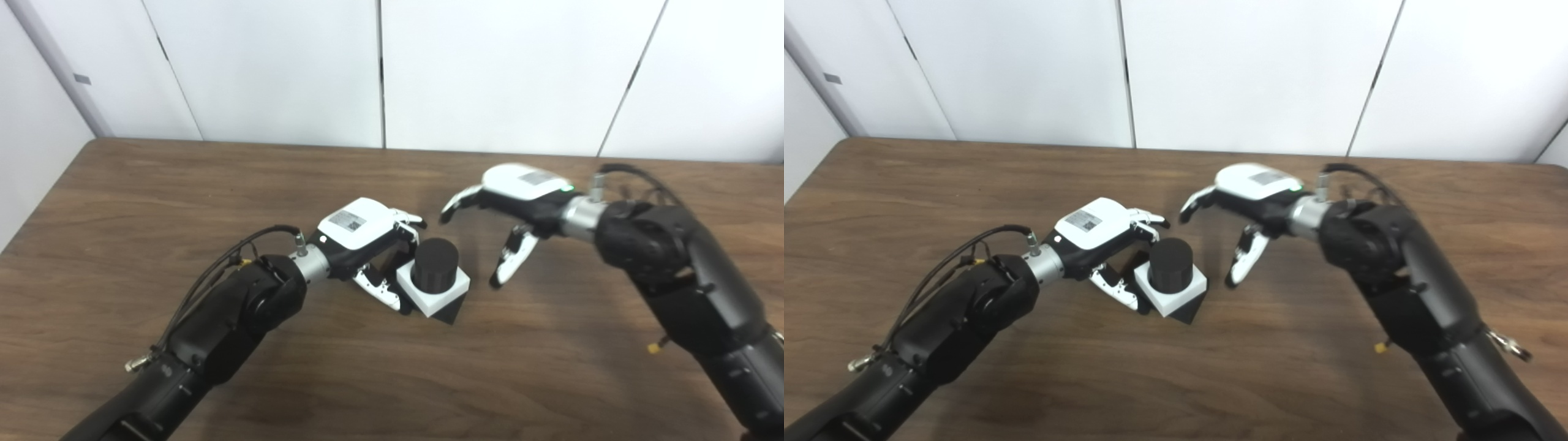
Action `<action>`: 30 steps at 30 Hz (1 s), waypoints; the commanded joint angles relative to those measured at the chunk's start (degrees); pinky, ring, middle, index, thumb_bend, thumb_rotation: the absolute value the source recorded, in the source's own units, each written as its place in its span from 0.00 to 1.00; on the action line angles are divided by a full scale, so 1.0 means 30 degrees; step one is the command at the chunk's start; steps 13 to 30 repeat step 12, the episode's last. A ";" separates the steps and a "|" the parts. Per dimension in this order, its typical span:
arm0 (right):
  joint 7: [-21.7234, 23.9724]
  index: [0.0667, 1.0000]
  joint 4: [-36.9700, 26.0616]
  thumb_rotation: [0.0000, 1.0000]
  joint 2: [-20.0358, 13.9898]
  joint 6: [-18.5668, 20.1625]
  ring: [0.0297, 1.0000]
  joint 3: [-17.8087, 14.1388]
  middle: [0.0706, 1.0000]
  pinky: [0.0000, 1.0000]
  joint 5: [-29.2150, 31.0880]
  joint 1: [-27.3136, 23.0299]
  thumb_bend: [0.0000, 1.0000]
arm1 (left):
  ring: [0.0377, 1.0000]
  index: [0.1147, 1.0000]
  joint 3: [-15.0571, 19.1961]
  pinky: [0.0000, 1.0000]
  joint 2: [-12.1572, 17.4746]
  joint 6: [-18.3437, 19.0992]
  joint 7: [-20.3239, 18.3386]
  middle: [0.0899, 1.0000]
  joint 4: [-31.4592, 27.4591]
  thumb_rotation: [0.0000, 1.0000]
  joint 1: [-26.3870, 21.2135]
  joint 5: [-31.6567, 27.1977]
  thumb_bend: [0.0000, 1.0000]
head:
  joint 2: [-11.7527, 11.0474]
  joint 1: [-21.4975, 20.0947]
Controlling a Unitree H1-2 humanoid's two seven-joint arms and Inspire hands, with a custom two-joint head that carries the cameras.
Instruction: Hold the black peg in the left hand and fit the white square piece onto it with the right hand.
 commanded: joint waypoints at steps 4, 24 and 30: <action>-0.3408 0.76 -0.0548 0.07 0.0034 -0.1477 0.74 -0.1764 0.80 0.62 0.1074 0.1703 0.71 | 0.86 0.42 -0.0478 0.75 0.0247 -0.0374 -0.0623 0.86 0.0114 0.07 0.0276 0.0742 0.52 | 0.0111 -0.0280; -0.8801 0.75 0.0541 0.05 0.2230 -0.3320 0.67 -0.4451 0.74 0.57 0.3091 0.4898 0.69 | 0.85 0.42 -0.0537 0.73 0.0303 -0.0625 -0.0360 0.85 0.0212 0.07 0.0363 0.0769 0.52 | 0.0089 -0.0685; -0.8801 0.75 0.0541 0.05 0.2230 -0.3320 0.67 -0.4451 0.74 0.57 0.3091 0.4898 0.69 | 0.85 0.42 -0.0537 0.73 0.0303 -0.0625 -0.0360 0.85 0.0212 0.07 0.0363 0.0769 0.52 | 0.0089 -0.0685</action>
